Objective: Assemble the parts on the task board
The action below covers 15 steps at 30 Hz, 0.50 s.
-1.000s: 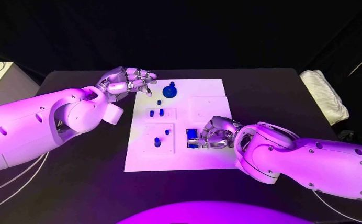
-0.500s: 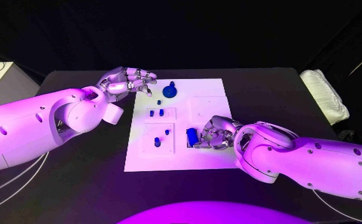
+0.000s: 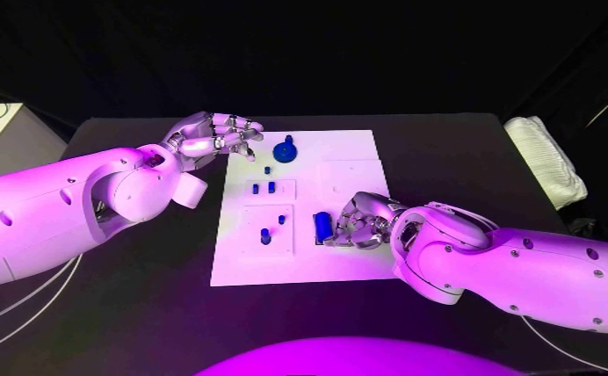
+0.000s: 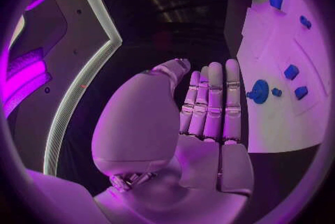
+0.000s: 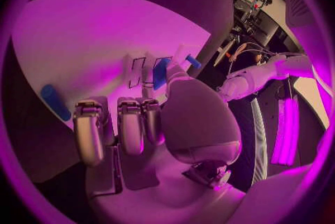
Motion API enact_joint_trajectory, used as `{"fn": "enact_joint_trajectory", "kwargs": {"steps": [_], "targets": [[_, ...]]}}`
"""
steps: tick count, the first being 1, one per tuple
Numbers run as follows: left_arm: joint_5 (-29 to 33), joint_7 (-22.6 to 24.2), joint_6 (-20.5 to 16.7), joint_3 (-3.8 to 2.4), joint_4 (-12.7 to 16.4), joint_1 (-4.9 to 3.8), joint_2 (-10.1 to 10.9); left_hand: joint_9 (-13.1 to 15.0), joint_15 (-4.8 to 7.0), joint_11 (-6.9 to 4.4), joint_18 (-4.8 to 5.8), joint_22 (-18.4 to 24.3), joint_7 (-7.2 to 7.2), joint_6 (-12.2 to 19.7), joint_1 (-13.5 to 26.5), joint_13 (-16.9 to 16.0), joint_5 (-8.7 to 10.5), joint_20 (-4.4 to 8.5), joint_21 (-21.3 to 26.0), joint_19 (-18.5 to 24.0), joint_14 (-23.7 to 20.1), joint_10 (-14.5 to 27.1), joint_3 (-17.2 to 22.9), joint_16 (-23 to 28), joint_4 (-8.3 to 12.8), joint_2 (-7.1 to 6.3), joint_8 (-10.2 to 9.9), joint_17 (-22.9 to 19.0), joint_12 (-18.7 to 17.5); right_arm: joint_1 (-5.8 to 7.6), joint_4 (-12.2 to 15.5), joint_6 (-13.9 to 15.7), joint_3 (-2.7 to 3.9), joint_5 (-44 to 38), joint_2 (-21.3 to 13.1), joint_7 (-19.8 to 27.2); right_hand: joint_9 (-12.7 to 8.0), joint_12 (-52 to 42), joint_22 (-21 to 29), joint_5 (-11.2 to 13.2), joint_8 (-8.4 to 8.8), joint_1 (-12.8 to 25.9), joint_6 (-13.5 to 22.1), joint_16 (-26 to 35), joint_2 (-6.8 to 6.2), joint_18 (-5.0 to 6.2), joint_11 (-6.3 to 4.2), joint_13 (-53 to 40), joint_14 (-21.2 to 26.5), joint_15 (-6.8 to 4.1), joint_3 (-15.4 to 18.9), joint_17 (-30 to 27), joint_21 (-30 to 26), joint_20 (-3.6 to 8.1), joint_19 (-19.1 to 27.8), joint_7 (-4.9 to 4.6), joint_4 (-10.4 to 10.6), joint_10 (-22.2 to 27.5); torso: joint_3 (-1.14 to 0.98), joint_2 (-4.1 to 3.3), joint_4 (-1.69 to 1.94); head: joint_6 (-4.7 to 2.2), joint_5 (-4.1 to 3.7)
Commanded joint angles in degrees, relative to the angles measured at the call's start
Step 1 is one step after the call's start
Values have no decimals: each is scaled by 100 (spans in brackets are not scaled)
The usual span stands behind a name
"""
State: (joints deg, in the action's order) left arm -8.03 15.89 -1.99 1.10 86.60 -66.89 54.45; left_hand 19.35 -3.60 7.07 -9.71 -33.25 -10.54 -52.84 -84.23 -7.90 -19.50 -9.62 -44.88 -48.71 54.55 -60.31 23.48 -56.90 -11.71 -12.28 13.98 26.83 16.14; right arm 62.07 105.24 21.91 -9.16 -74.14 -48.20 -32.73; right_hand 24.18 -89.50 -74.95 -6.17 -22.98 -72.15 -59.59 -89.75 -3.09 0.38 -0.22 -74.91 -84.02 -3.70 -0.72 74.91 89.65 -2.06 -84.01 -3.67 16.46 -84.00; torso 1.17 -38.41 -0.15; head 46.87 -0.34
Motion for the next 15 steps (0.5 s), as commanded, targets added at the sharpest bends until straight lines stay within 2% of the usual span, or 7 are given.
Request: {"fn": "enact_joint_trajectory", "kwargs": {"steps": [1, 5, 9, 12, 15], "targets": [[35, 24, 86, -4, 1, -2, -11, -7, 0, 3, -66, -9, 12, -39, 13, 7, -8, 13, 21, 31, -39, -27, 2, 33, -42, 51, 10, 8, -32, 3, -19, -114, 7, -98, 3, -6, -8, -24, -1505, -31, 28, 62, -48, -25, -145, -38, -24, -1493, -598, -42, -18, 1509, 35, 19, -599, -11, 10, -586, 6, 2, -5, 10, 6], [35, 22, 87, -3, -9, -1, -15, -8, 0, 3, -66, -8, 13, -39, 16, 8, -9, 13, 22, 31, -38, -28, 2, 34, -48, 58, 11, 10, -33, 3, -22, -250, 7, -77, -4, 28, -20, -15, -1505, -42, 23, 86, -59, -25, -448, -38, -23, -1488, -598, -42, -176, 1509, 35, 17, -599, -12, 17, -582, 7, 0, -7, 18, 7], [35, 21, 87, -3, -14, -1, -17, -8, 0, 3, -66, -8, 13, -39, 16, 8, -9, 13, 22, 31, -38, -28, 2, 34, -48, 58, 11, 10, -33, 3, -22, -323, 6, -70, -13, 64, -27, -6, -1505, -46, 21, 44, -58, -25, -675, -38, -20, -1483, -598, -39, -292, 1509, 35, 15, -599, -15, 14, -577, 8, 3, -1, 25, 3], [35, 20, 86, -3, -16, -1, -16, -8, 0, 3, -66, -8, 13, -39, 16, 8, -9, 13, 22, 31, -38, -28, 2, 34, -48, 58, 11, 10, -33, 3, -16, -338, 6, -68, -19, 97, -29, 2, -1505, -43, 17, 27, -57, -25, -792, -38, -17, -1479, -598, -37, -302, 1509, 35, 13, -599, -19, 17, -573, 6, 5, 2, 32, 6], [35, 19, 84, -3, -18, -1, -14, -8, 0, 3, -66, -8, 13, -39, 16, 8, -9, 13, 22, 31, -38, -28, 2, 34, -48, 58, 11, 10, -33, 3, -6, -308, 6, -68, -25, 133, -28, 10, -1505, -37, 10, 45, -59, -25, -850, -38, -14, -1475, -598, -34, -209, 1509, 35, 11, -599, -22, 24, -569, 4, 4, 2, 32, 10]]}}
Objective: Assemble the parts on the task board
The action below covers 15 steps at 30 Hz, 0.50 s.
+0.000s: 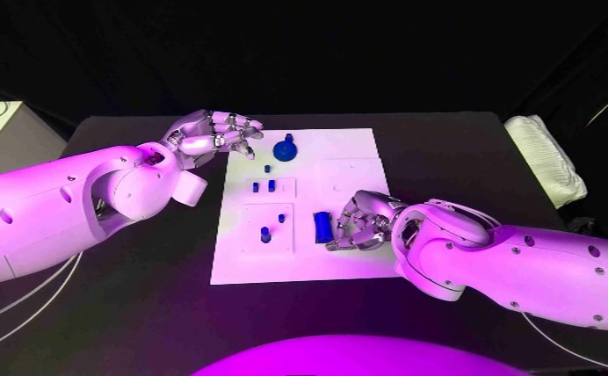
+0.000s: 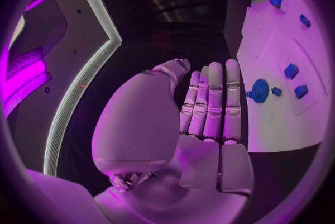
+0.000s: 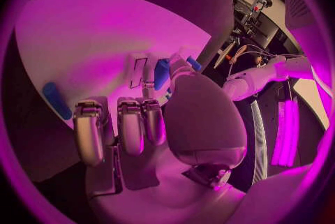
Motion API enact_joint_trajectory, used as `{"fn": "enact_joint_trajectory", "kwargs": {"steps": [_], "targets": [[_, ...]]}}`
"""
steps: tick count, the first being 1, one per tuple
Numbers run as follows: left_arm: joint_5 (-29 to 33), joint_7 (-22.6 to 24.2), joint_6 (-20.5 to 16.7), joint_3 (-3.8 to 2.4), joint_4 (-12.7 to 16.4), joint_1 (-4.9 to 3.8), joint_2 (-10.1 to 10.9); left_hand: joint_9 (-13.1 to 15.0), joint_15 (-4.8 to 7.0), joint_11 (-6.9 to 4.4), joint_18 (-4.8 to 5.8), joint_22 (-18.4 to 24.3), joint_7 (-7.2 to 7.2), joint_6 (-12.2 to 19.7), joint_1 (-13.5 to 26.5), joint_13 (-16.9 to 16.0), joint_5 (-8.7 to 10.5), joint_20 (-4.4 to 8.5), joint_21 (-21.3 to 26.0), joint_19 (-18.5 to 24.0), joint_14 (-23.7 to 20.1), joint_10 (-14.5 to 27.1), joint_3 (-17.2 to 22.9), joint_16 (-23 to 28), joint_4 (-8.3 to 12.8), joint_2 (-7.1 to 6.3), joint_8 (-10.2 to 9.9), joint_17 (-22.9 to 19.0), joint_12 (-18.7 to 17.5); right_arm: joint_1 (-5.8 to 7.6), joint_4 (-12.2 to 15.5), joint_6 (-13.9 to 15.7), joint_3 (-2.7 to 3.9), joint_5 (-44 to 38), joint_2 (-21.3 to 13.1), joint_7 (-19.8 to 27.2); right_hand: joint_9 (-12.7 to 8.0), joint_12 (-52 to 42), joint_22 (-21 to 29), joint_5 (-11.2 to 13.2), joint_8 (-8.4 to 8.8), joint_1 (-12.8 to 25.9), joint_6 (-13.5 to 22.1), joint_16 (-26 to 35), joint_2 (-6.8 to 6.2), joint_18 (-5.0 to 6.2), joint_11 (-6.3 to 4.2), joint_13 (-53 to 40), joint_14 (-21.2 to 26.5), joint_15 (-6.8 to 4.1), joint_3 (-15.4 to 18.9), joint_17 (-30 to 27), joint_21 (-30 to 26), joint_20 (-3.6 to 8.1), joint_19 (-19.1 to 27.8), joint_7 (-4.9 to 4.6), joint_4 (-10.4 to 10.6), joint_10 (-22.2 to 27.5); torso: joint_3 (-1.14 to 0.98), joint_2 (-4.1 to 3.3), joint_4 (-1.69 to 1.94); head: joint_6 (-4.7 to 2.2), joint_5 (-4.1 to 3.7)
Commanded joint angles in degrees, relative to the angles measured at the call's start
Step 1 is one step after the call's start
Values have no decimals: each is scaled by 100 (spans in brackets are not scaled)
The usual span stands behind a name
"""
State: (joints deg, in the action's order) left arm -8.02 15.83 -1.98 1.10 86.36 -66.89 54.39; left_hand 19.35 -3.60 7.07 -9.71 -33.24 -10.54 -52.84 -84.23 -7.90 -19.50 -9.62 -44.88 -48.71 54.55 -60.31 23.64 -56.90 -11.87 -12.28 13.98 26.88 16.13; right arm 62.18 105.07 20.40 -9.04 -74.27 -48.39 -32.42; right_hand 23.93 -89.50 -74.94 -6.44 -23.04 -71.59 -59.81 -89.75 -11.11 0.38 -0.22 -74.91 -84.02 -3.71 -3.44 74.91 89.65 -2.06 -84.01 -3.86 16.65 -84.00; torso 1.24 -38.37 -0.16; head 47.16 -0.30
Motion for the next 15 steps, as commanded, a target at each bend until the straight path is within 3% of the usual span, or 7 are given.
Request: {"fn": "enact_joint_trajectory", "kwargs": {"steps": [1, 9, 14, 15], "targets": [[34, 25, 84, -3, 5, -1, -8, -8, 0, 3, -67, -9, 13, -39, 16, 8, -9, 13, 22, 31, -38, -28, -14, 34, -31, 58, 11, 5, -33, -8, 14, -135, -6, -58, -10, 114, -3, 6, -1506, -11, 13, 0, -37, -25, -53, -38, -14, -1478, -598, -33, 93, 1509, 35, 11, -599, -3, 8, -572, -3, 0, 4, 3, 7], [34, 23, 83, -3, 5, -1, 0, -8, 0, 3, -67, -9, 13, -39, 16, 8, -9, 13, 22, 31, -38, -28, -14, 34, -31, 58, 11, 5, -33, -10, 35, 71, -6, -64, -49, 183, -1, -10, -1506, -17, 5, 27, -45, -25, -21, -38, -15, -1487, -598, -33, 136, 1509, 35, 10, -599, -1, 15, -580, -4, -3, -1, 4, 22], [34, 21, 87, -3, 7, -1, 0, -8, 0, 3, -67, -9, 13, -39, 16, 8, -9, 13, 22, 31, -38, -28, -14, 34, -31, 58, 11, 5, -33, -11, 21, 180, -6, -59, -53, 177, 1, -29, -1506, -20, -16, 233, -59, -25, 190, -38, -24, -1498, -598, -41, 182, 1509, 35, 14, -599, 10, 20, -590, -6, -6, -1, 6, 29], [34, 20, 87, -3, 6, -1, 0, -8, 0, 3, -67, -9, 13, -39, 16, 8, -9, 13, 22, 31, -38, -28, -14, 34, -31, 58, 11, 5, -33, -11, 17, 190, -6, -61, -53, 173, 1, -29, -1506, -13, -20, 348, -57, -25, 282, -38, -26, -1498, -598, -43, 179, 1509, 35, 16, -599, 12, 20, -589, -6, -6, 1, 8, 32]]}}
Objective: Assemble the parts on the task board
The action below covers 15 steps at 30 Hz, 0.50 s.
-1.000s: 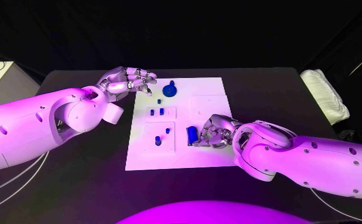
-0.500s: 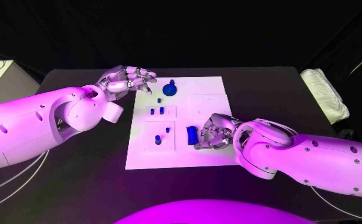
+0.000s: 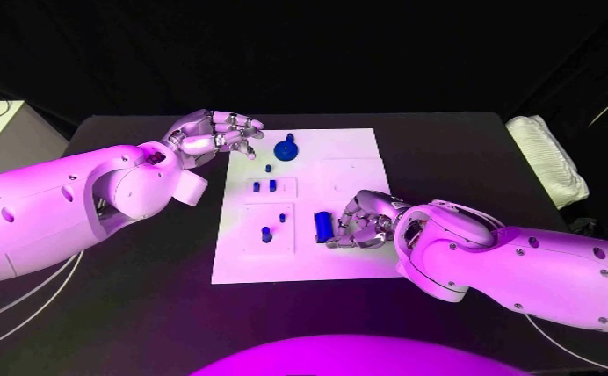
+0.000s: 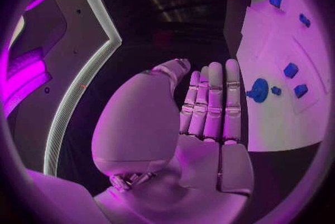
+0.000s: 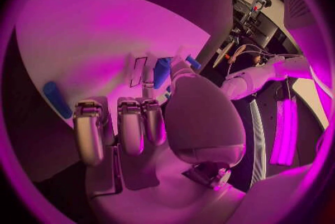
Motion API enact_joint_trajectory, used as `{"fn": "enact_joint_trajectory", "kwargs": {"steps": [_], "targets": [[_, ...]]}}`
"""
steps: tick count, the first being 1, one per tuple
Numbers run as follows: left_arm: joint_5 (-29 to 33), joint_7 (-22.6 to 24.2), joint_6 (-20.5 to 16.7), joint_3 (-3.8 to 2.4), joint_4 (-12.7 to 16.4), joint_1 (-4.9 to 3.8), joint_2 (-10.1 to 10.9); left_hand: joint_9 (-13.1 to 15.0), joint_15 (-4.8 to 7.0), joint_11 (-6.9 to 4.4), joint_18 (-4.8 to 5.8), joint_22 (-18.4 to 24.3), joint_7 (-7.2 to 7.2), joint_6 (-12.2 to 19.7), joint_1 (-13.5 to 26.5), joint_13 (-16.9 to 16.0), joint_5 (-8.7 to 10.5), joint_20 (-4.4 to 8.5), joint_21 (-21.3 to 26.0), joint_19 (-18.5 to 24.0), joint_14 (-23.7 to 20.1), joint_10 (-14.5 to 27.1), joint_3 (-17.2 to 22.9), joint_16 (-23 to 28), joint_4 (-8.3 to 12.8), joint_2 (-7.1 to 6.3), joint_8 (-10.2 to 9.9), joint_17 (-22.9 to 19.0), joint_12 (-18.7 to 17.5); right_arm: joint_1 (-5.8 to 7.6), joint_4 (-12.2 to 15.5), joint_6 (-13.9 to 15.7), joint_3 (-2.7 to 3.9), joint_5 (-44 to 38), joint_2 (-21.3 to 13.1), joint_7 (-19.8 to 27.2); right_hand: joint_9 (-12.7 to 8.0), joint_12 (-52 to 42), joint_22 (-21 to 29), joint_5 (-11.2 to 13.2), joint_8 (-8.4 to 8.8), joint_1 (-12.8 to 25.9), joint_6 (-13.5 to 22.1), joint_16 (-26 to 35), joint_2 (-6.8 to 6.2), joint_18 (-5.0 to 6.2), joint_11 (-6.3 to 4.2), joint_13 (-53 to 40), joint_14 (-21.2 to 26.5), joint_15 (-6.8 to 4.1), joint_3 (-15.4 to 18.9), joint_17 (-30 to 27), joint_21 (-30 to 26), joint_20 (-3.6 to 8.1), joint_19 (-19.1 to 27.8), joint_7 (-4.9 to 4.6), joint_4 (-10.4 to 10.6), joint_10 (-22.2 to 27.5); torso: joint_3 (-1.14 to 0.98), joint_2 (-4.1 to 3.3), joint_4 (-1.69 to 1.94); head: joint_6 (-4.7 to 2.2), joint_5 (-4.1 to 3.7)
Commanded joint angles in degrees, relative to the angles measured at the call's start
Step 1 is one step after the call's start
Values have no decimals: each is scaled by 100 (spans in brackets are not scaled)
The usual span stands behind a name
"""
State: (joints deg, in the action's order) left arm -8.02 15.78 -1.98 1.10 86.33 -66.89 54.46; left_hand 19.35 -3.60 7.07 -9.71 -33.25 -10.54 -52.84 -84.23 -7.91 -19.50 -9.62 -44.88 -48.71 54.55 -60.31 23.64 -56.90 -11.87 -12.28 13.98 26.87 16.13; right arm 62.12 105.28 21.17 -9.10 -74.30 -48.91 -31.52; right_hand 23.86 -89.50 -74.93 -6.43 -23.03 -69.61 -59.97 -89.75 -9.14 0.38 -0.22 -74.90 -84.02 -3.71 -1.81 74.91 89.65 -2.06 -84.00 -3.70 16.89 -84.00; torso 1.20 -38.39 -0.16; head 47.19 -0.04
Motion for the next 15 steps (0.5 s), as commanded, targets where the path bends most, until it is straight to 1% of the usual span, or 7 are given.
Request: {"fn": "enact_joint_trajectory", "kwargs": {"steps": [1, 2, 3, 5, 9, 12, 15], "targets": [[34, 25, 87, -3, 9, -1, -7, -8, 0, 3, -67, -8, 13, -39, 16, 8, -9, 13, 22, 31, -38, -28, -14, 34, -32, 58, 11, 6, -33, -5, -8, 121, -1, -61, 1, 77, 8, -31, -1507, -12, -23, 176, -40, -25, 114, -38, -27, -1499, -598, -44, 12, 1509, 35, 17, -600, -3, -7, -590, -2, -6, 2, 5, 7], [34, 24, 86, -3, 9, -1, -7, -8, 0, 3, -67, -8, 13, -39, 16, 8, -9, 13, 22, 31, -38, -28, -14, 34, -32, 58, 11, 6, -33, -5, -13, 125, -1, -63, 3, 73, 8, -30, -1507, -11, -24, 190, -40, -25, 132, -38, -28, -1498, -598, -44, 8, 1509, 35, 17, -600, -3, -7, -590, -2, -5, 2, 5, 9], [34, 24, 86, -3, 8, -1, -8, -8, 0, 3, -67, -8, 13, -39, 16, 8, -9, 13, 22, 31, -38, -28, -14, 34, -32, 58, 11, 6, -33, -5, -18, 129, -1, -65, 7, 69, 9, -34, -1507, -7, -27, 247, -38, -25, 204, -38, -29, -1501, -598, -45, -7, 1509, 35, 18, -600, -1, -10, -592, -1, -4, 1, 5, 9], [34, 23, 86, -3, 7, -1, -9, -8, 0, 3, -67, -8, 13, -39, 16, 8, -9, 13, 22, 31, -38, -28, -14, 34, -32, 58, 11, 6, -33, -5, -26, 131, 0, -67, 16, 62, 9, -36, -1507, -3, -31, 293, -36, -25, 260, -38, -31, -1502, -598, -46, -19, 1509, 35, 19, -600, 0, -12, -593, 0, -1, -2, 9, 8], [34, 19, 90, -3, 6, -1, -12, -8, 0, 3, -67, -8, 13, -39, 16, 8, -9, 13, 22, 31, -38, -28, -14, 34, -32, 58, 11, 6, -33, -5, -45, 132, 0, -87, 41, 40, 10, -40, -1507, -2, -35, 321, -34, -25, 328, -38, -33, -1504, -598, -48, -39, 1509, 35, 21, -600, 2, -15, -595, -2, -3, 4, 17, 0], [34, 18, 92, -3, 5, -1, -14, -8, 0, 3, -67, -8, 13, -39, 16, 8, -9, 13, 22, 31, -38, -28, -14, 34, -32, 58, 11, 6, -33, -5, -73, 123, 0, -135, 66, 3, 10, -40, -1507, -2, -37, 321, -32, -25, 360, -38, -34, -1504, -598, -49, -54, 1509, 35, 21, -600, 4, -23, -595, -2, -1, 0, 21, 1], [34, 18, 94, -3, 5, -1, -16, -8, 0, 3, -67, -8, 13, -39, 16, 8, -9, 13, 22, 31, -38, -28, -14, 34, -32, 58, 11, 6, -33, -5, -104, 103, 0, -216, 97, -46, 9, -40, -1507, 0, -38, 175, -16, -25, 394, -38, -39, -1504, -598, -53, -122, 1509, 35, 26, -600, 9, -75, -595, 0, 2, -3, 25, 0]]}}
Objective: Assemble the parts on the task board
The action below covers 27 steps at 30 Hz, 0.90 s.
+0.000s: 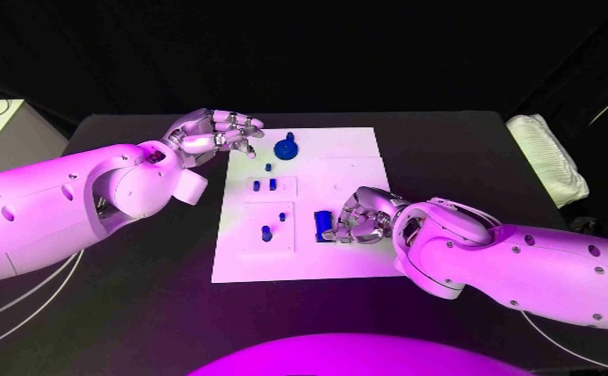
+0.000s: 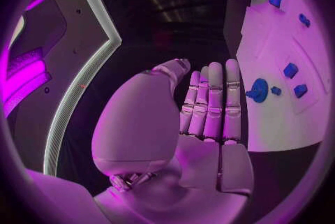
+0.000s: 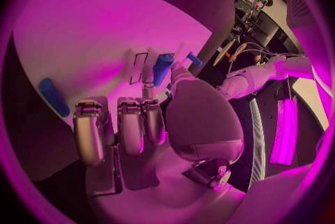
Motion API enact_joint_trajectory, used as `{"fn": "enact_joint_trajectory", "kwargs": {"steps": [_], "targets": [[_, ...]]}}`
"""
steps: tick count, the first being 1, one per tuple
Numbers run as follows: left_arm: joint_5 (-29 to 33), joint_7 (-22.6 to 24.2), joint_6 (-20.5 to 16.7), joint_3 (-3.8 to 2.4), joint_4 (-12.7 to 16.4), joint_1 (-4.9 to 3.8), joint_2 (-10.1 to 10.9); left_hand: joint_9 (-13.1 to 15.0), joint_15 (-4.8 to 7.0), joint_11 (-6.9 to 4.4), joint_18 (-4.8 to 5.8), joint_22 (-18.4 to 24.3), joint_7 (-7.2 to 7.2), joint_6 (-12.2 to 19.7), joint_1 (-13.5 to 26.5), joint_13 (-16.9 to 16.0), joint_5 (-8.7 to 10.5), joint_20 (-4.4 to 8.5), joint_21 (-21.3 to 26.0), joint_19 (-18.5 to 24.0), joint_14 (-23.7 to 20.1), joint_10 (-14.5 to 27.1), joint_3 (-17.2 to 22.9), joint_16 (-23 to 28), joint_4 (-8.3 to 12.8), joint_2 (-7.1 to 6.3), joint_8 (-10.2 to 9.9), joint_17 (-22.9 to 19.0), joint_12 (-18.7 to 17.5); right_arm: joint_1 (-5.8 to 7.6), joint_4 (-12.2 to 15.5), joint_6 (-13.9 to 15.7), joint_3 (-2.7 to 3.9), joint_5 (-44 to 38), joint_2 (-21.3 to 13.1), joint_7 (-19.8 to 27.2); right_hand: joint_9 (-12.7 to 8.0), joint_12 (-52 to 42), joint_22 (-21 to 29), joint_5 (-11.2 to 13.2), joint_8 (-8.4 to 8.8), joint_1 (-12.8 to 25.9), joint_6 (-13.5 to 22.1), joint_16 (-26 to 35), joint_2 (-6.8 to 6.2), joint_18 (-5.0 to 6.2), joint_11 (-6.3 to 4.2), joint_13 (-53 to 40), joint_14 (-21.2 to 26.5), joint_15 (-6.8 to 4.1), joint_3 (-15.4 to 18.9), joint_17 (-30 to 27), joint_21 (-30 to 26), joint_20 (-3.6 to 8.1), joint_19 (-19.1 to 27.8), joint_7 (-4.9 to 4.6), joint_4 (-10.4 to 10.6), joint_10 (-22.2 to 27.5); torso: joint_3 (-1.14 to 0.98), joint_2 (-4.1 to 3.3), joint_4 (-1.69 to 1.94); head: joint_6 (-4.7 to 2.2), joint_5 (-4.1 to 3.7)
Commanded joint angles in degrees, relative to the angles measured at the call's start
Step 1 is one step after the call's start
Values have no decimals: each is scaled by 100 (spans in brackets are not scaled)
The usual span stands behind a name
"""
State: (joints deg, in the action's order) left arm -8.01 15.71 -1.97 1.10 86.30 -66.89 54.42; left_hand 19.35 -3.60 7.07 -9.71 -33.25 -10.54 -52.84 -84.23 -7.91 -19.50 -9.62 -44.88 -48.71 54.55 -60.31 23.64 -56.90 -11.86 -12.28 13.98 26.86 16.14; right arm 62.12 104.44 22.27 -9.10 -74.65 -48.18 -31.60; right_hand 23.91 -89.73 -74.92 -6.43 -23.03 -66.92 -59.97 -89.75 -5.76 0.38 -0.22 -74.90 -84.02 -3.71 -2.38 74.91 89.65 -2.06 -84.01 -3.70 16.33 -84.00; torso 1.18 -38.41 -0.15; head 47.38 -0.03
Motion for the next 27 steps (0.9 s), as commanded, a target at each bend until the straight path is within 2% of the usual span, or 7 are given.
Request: {"fn": "enact_joint_trajectory", "kwargs": {"steps": [1, 7, 14, 16, 20, 22, 27], "targets": [[33, 24, 94, -3, 8, -1, -12, -8, 0, 3, -66, -9, 13, -39, 16, 8, -9, 13, 22, 31, -38, -28, -14, 34, -32, 58, 11, 7, -33, -5, -29, -13, 0, -202, 31, -49, 1, -18, -1508, -2, -37, -198, -10, -25, 53, -38, -41, -1505, -598, -55, -112, 1509, 35, 28, -599, 10, -41, -595, 1, 4, -3, 7, -1], [33, 22, 95, -3, 7, -1, -12, -8, 0, 3, -66, -9, 13, -39, 16, 8, -9, 13, 22, 31, -38, -28, -14, 34, -32, 58, 11, 7, -33, -5, -43, 10, 0, -253, 43, -26, -14, -20, -1508, -1, -26, -410, 1, -25, -20, -38, -40, -1506, -598, -56, -224, 1509, 35, 30, -599, 6, -77, -596, 3, 7, -2, -1, -5], [33, 17, 95, -3, 8, -1, -7, -12, 0, 3, -68, -7, 12, -35, 12, 11, -9, 12, 28, 29, -39, -27, -18, 36, -39, 63, 11, 13, -40, -8, 18, 311, 0, -163, -26, 172, -22, -13, -1508, 2, -29, -336, -14, -25, -202, -38, -29, -1502, -598, -47, -200, 1509, 35, 25, -599, -5, 23, -593, 3, 7, 1, -12, 2], [33, 18, 95, -3, 7, -1, -7, -12, 0, 3, -68, -7, 12, -35, 12, 11, -9, 12, 28, 29, -39, -27, -18, 36, -39, 63, 11, 13, -40, -10, 42, 528, 0, -93, -58, 292, -24, -1, -1508, 0, -29, -289, -13, -25, -254, -38, -26, -1496, -598, -45, -181, 1509, 35, 23, -599, -8, 37, -587, 3, 9, 1, -16, 0], [33, 23, 94, -3, 3, -1, -9, -12, 0, 3, -68, -7, 12, -35, 12, 11, -9, 12, 28, 29, -39, -27, -18, 36, -39, 63, 11, 13, -40, -12, 98, 1341, -1, 193, -168, 743, -37, 69, -1508, -9, 9, -244, 63, -18, -289, -38, -10, -1460, -595, -35, -174, 1494, 35, 17, -599, -31, 36, -554, 6, 14, -4, -36, -17], [33, 28, 93, -3, 2, -1, -11, -12, 0, 3, -68, -7, 12, -35, 12, 11, -9, 12, 28, 29, -39, -27, -18, 36, -39, 63, 11, 13, -40, -12, 135, 1617, -1, 303, -251, 918, -40, 72, -1508, -10, 19, -238, 82, -15, -283, -38, -5, -1459, -593, -31, -178, 1489, 35, 14, -599, -37, 37, -553, 5, 14, -8, -53, -23], [36, 48, 86, -2, 1, -1, -14, -12, 0, 3, -68, -7, 12, -35, 12, 11, -9, 12, 28, 29, -39, -27, -18, 36, -39, 63, 11, 13, -40, 5, 226, 1780, 1, 423, -543, 1084, -56, 79, -1508, -12, 81, -269, 184, -14, -279, -38, 27, -1455, -593, -6, -209, 1486, 35, -3, -599, -74, 20, -549, 6, 17, -16, -79, -68]]}}
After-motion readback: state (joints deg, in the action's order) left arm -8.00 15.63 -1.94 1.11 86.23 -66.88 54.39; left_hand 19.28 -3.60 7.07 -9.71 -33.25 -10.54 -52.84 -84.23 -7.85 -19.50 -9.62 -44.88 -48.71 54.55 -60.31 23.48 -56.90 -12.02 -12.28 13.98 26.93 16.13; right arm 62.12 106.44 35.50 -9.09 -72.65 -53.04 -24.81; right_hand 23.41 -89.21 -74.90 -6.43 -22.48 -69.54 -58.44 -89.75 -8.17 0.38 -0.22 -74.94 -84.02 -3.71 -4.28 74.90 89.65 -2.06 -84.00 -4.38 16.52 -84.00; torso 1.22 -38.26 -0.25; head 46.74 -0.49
